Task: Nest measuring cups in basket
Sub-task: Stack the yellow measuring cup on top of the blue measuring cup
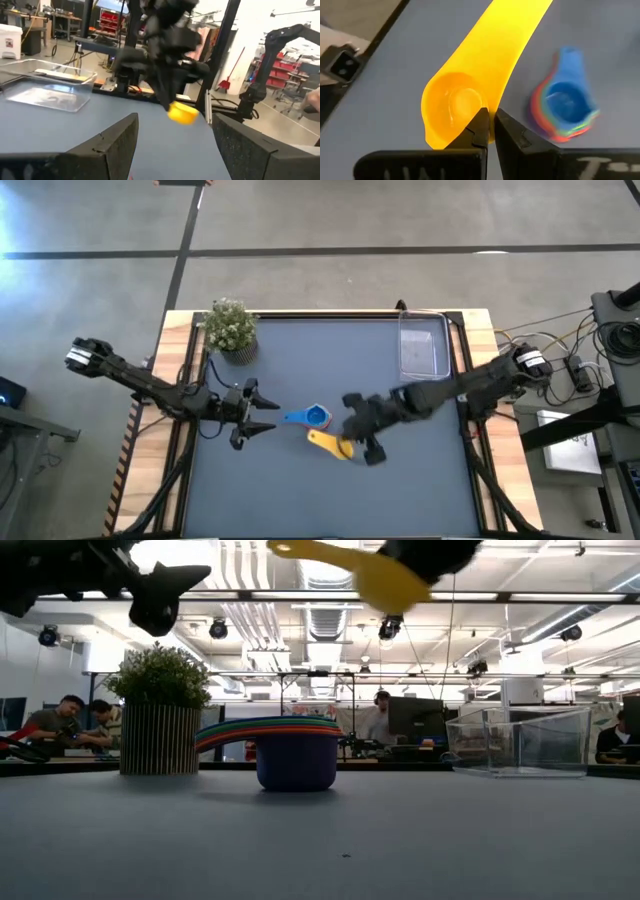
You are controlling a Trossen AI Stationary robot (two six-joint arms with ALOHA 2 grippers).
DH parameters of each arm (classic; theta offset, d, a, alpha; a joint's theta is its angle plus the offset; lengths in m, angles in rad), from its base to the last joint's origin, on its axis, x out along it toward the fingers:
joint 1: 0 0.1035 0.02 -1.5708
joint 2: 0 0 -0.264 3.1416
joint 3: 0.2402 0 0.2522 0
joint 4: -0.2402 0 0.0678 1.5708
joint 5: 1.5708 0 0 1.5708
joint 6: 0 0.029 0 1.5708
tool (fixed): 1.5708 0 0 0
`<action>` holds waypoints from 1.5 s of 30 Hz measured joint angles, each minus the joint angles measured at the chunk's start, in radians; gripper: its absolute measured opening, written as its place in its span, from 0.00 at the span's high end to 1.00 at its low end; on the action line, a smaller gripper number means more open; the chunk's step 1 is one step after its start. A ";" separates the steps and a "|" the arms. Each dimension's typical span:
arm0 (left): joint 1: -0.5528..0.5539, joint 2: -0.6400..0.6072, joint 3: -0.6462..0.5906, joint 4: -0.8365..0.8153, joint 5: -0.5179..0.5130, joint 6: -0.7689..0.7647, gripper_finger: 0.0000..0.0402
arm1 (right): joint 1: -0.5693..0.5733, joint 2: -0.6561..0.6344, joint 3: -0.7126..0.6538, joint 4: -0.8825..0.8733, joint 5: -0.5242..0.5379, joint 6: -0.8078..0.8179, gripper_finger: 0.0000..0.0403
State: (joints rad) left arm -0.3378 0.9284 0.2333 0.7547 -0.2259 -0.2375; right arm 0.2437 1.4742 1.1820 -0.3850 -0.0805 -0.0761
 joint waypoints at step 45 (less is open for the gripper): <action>-0.015 -0.157 0.013 -0.169 -0.052 0.053 0.41 | -0.362 0.536 0.530 -0.388 -0.280 -0.437 0.98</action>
State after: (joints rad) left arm -0.3531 0.7719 0.2464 0.5852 -0.2779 -0.1844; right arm -0.1185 2.0099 1.7122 -0.7726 -0.3603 -0.5129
